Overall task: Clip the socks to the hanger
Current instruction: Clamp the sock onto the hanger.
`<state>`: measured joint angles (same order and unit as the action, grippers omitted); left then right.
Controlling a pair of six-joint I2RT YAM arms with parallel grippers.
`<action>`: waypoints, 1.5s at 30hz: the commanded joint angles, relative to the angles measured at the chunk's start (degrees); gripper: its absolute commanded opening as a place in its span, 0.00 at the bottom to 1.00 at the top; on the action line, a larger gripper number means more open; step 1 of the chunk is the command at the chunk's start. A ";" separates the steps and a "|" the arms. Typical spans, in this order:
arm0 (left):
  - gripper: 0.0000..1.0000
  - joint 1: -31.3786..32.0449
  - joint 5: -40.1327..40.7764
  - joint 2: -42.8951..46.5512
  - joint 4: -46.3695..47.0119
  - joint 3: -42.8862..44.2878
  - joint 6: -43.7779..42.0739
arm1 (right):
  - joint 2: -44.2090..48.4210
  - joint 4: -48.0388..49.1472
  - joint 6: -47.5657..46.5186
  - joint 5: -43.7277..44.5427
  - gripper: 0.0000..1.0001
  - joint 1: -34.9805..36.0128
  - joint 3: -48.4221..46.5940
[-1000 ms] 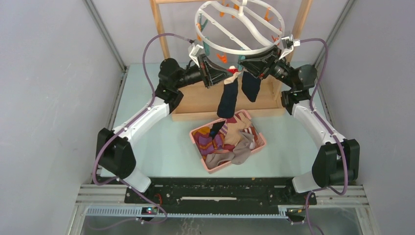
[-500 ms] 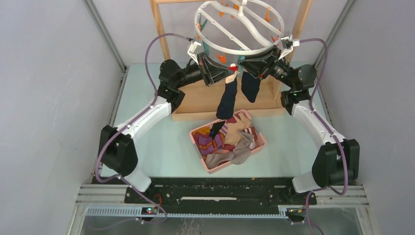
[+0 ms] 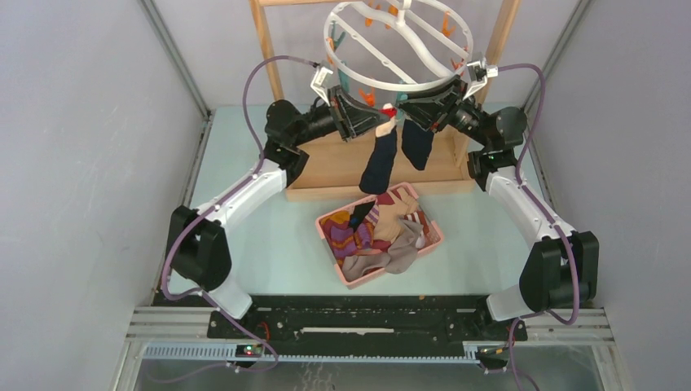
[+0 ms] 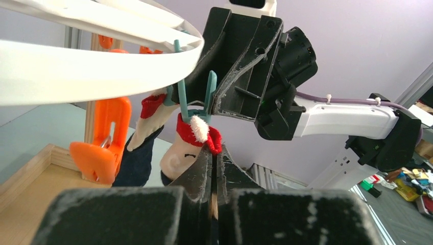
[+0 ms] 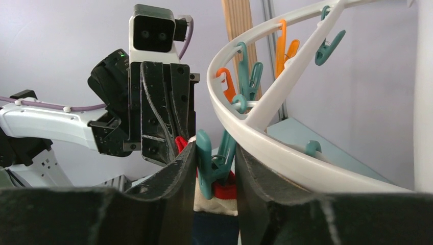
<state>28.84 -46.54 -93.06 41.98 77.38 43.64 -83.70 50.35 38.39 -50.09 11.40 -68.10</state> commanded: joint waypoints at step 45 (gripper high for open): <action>0.75 -1.68 19.08 40.90 -22.71 -33.84 -20.39 | 38.13 -45.27 -26.61 14.45 0.75 0.64 18.31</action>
<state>27.55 -30.46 -59.00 22.48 49.39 26.63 -49.43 9.80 13.23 -38.98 11.68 -53.21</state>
